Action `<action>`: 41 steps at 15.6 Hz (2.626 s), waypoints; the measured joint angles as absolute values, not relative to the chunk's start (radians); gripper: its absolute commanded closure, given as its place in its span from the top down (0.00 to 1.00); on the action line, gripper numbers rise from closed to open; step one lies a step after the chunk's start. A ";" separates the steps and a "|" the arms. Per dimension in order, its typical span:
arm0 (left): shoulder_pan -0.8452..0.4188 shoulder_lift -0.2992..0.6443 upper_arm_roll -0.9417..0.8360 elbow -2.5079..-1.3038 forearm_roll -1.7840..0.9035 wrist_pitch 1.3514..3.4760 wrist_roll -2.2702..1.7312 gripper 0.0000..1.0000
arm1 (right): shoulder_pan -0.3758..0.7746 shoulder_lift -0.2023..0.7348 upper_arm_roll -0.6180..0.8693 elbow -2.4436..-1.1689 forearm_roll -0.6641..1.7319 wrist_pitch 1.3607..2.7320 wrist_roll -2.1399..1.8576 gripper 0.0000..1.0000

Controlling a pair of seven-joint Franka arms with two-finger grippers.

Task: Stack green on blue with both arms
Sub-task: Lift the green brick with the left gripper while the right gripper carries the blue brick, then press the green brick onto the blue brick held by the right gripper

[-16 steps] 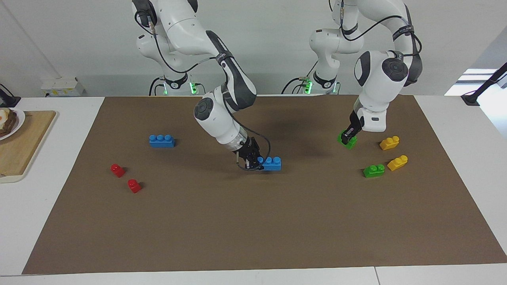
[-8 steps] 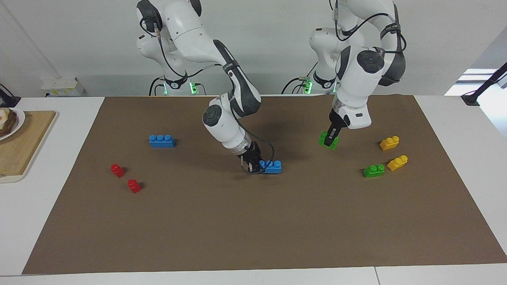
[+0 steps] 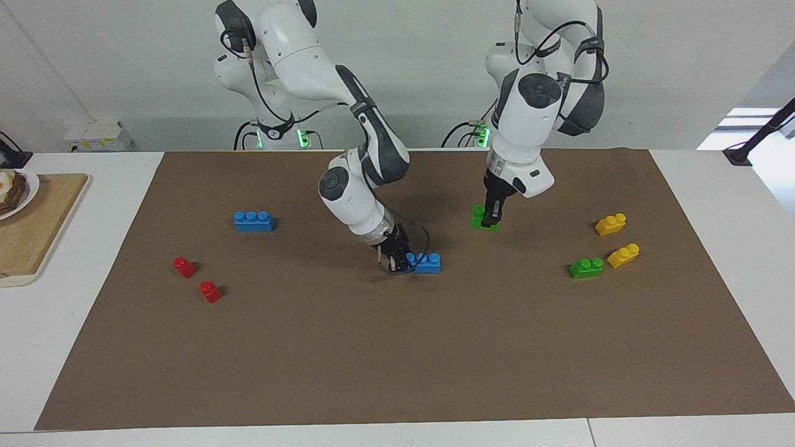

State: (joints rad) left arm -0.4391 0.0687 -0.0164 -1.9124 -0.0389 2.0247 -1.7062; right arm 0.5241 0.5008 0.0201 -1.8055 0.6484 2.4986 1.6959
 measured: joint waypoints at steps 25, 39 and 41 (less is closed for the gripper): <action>-0.564 0.403 -0.015 -1.665 -0.052 2.129 -2.044 0.00 | 0.529 0.489 0.025 -1.834 0.649 2.552 1.693 0.00; -0.585 0.394 -0.018 -1.746 -0.040 2.205 -2.048 0.00 | 0.530 0.489 0.026 -1.836 0.649 2.555 1.693 0.00; -0.586 0.380 -0.018 -1.776 -0.040 2.242 -2.048 0.00 | 0.530 0.489 0.026 -1.836 0.649 2.556 1.693 0.00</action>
